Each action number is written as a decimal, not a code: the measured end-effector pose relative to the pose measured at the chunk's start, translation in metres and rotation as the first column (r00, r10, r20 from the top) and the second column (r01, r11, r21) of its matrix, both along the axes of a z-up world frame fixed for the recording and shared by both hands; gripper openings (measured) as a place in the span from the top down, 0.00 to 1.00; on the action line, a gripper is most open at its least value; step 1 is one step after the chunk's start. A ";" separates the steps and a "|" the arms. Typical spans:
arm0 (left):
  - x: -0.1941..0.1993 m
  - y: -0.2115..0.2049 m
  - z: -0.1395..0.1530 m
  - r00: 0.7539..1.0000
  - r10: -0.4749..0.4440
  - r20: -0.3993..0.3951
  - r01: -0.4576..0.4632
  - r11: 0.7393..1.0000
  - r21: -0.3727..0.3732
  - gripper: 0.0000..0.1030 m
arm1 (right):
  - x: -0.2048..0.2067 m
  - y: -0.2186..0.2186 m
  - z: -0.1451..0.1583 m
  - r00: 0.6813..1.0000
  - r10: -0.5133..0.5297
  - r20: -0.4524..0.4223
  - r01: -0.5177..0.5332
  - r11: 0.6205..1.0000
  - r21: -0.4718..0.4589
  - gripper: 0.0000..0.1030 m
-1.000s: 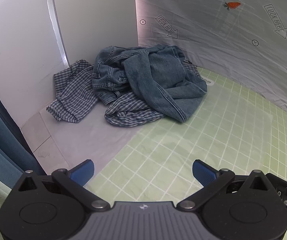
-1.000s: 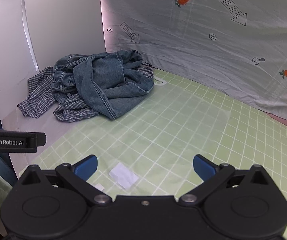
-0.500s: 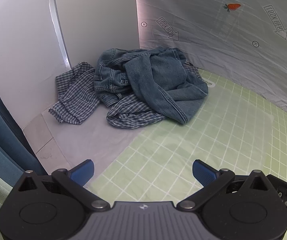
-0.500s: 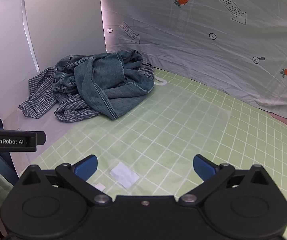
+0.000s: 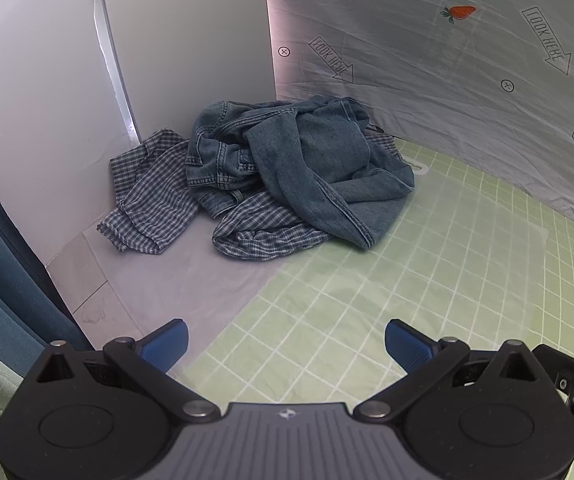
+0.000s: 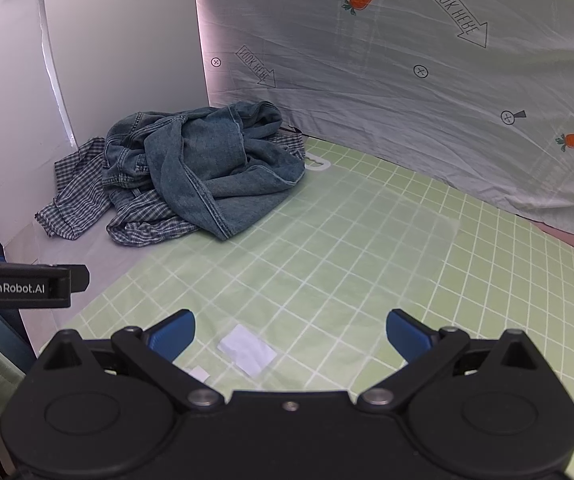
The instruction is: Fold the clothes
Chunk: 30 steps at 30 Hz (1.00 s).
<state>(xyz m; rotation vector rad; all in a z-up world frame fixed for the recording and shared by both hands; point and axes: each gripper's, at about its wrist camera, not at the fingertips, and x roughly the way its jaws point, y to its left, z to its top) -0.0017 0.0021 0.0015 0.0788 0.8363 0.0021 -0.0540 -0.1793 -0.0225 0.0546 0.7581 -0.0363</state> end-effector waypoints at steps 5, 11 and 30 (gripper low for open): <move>0.001 -0.001 0.000 1.000 0.001 -0.002 -0.001 1.000 0.003 0.00 | 0.001 0.000 0.000 1.000 0.003 -0.001 -0.003 1.000 -0.001 0.00; 0.001 -0.001 -0.001 1.000 -0.001 -0.007 0.001 1.000 0.003 0.00 | 0.000 0.002 -0.001 1.000 0.003 -0.004 -0.003 1.000 -0.003 0.00; 0.042 -0.009 -0.011 0.996 0.001 -0.086 0.001 1.000 0.022 0.00 | 0.035 -0.017 -0.010 0.999 -0.035 -0.039 0.033 0.999 -0.038 0.00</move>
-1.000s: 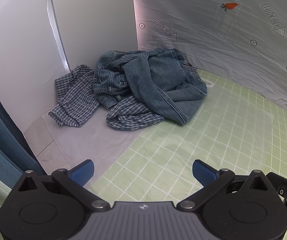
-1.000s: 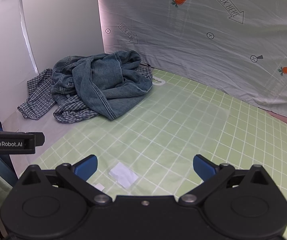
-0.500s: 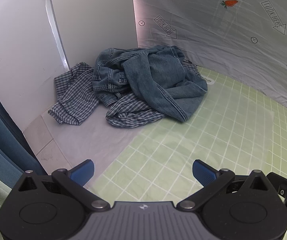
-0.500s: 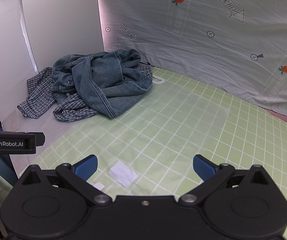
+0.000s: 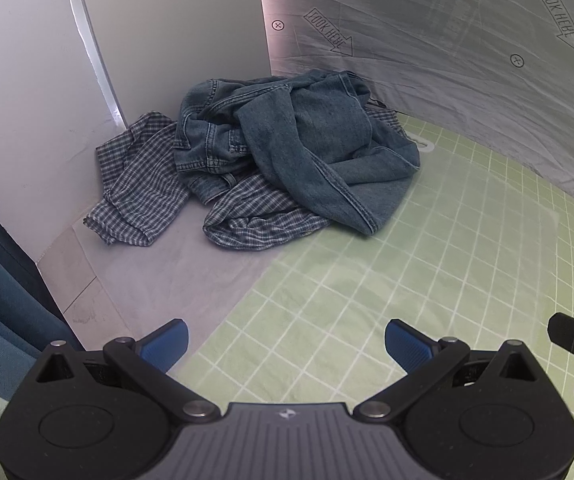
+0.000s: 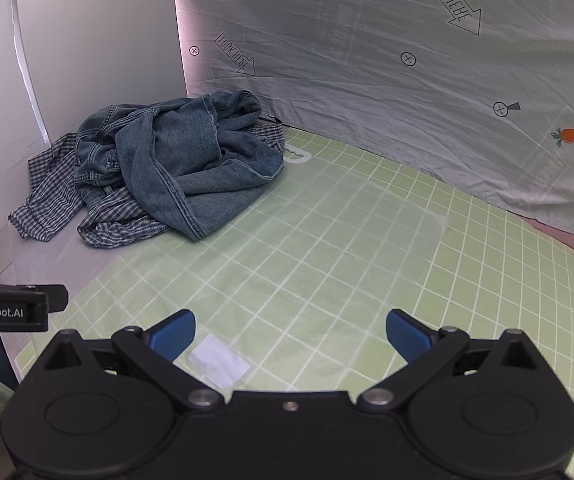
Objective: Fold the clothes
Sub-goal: 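Grasp the blue jeans with both grippers and lift them off the pile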
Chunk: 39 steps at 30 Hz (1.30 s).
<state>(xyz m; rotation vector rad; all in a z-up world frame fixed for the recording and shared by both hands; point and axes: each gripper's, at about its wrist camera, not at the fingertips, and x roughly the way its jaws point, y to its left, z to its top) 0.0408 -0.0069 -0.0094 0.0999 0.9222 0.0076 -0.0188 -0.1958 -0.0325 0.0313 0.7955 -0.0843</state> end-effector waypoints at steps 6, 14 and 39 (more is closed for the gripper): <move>0.060 0.010 -0.003 0.998 0.060 -0.006 -0.060 0.998 0.005 0.00 | 0.056 -0.015 -0.003 1.000 -0.004 0.003 0.004 1.000 -0.003 0.01; 0.181 0.041 -0.017 0.982 0.189 -0.007 -0.189 0.982 0.016 0.01 | 0.178 -0.045 -0.030 0.999 -0.031 -0.020 0.031 0.999 0.013 0.06; 0.303 0.075 -0.023 0.956 0.272 0.111 -0.263 0.961 -0.083 0.94 | 0.327 -0.083 -0.103 0.998 -0.032 -0.046 0.040 0.983 0.177 0.96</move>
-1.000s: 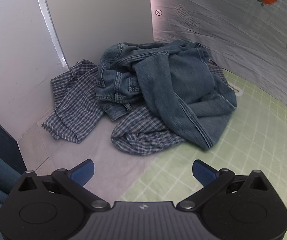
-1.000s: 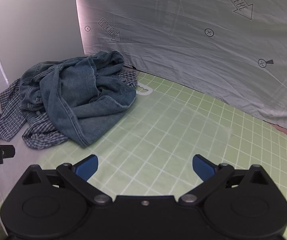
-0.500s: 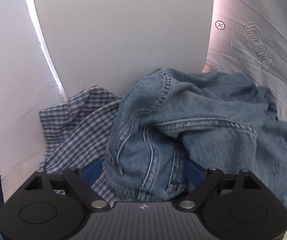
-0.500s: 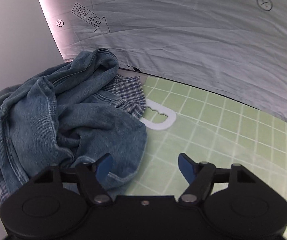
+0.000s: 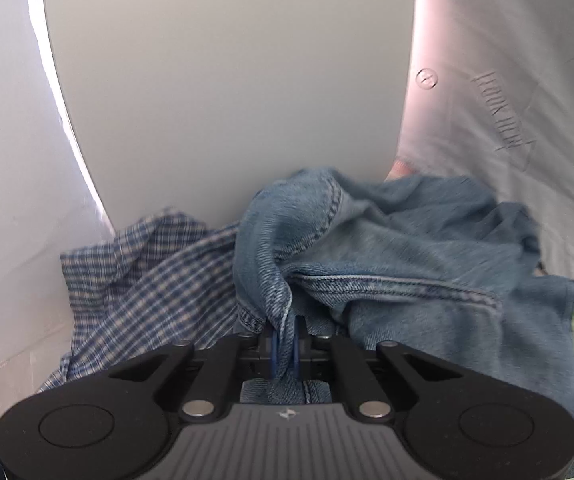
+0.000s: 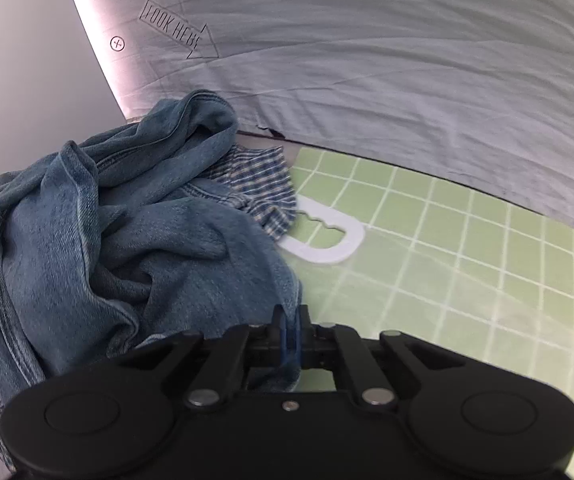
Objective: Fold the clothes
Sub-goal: 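Grasp the blue jeans with both grippers and lift them off the pile, then lay the jeans on the mat and regrasp the red-labelled waistband with the left gripper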
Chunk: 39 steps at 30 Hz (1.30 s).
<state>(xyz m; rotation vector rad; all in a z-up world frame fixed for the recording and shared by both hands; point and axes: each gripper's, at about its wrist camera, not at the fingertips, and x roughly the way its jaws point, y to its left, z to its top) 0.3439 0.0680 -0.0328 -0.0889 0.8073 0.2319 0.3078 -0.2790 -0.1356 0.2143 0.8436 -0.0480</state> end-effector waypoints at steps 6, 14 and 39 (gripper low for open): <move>-0.050 -0.036 0.050 0.983 -0.159 0.094 0.167 0.983 -0.076 0.94 | -0.080 -0.052 0.039 0.976 -0.204 0.081 0.206 0.978 -0.014 0.97; -0.175 -0.147 0.087 0.854 -0.505 0.127 0.520 0.844 -0.134 0.97 | -0.255 -0.139 0.079 0.835 -0.523 0.172 0.546 0.825 -0.146 0.97; -0.351 -0.174 -0.019 0.889 -0.355 -0.290 0.348 0.934 -0.078 0.14 | -0.542 -0.249 0.041 0.663 -0.748 -0.019 0.747 0.664 -0.040 0.30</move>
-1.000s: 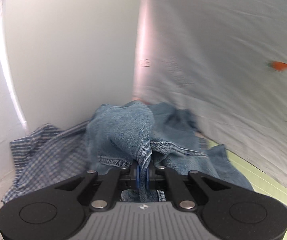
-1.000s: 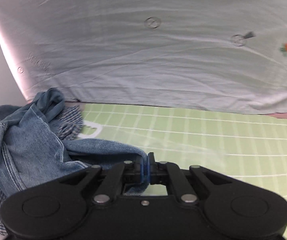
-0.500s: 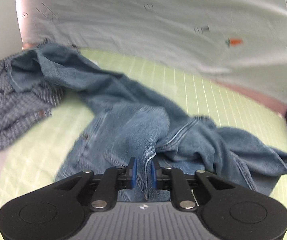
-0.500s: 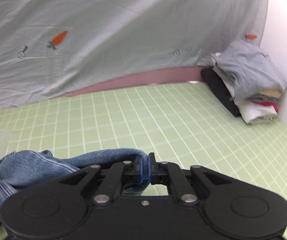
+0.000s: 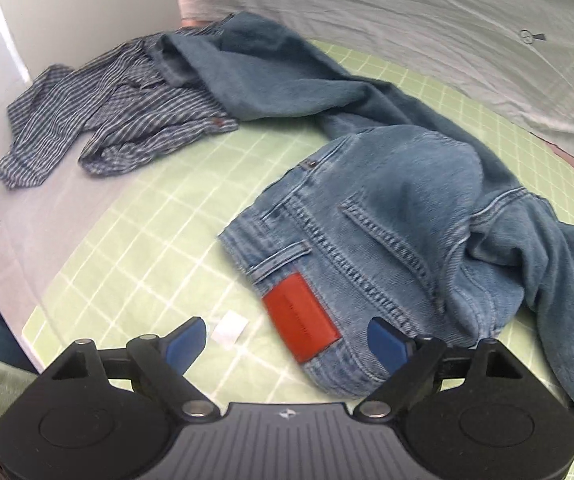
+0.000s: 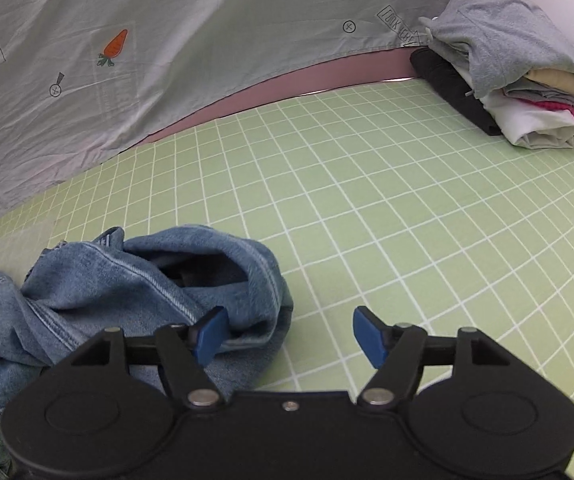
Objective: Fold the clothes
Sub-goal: 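Lay the jeans on the mat and regrasp the red-labelled waistband with the left gripper, then hold the waistband with the left gripper while the right gripper grasps a leg hem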
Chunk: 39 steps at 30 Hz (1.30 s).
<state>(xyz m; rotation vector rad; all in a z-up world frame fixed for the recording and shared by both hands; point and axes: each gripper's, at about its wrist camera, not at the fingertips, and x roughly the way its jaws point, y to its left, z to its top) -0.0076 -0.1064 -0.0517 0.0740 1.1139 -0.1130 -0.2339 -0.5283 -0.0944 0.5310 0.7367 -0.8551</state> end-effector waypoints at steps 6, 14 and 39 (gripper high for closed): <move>0.006 0.020 -0.024 0.996 0.070 -0.059 -0.073 0.997 -0.039 0.11 | -0.002 0.007 -0.011 1.000 0.005 0.001 -0.005 0.998 0.058 0.18; 0.034 0.023 -0.051 0.988 0.072 -0.134 -0.092 0.985 -0.146 0.11 | 0.014 0.011 -0.047 1.000 -0.009 0.021 0.004 0.972 0.234 0.04; -0.001 0.052 -0.035 0.994 0.102 -0.028 -0.105 0.979 -0.174 0.77 | -0.084 0.008 0.016 0.985 -0.135 -0.109 0.120 0.984 -0.131 1.00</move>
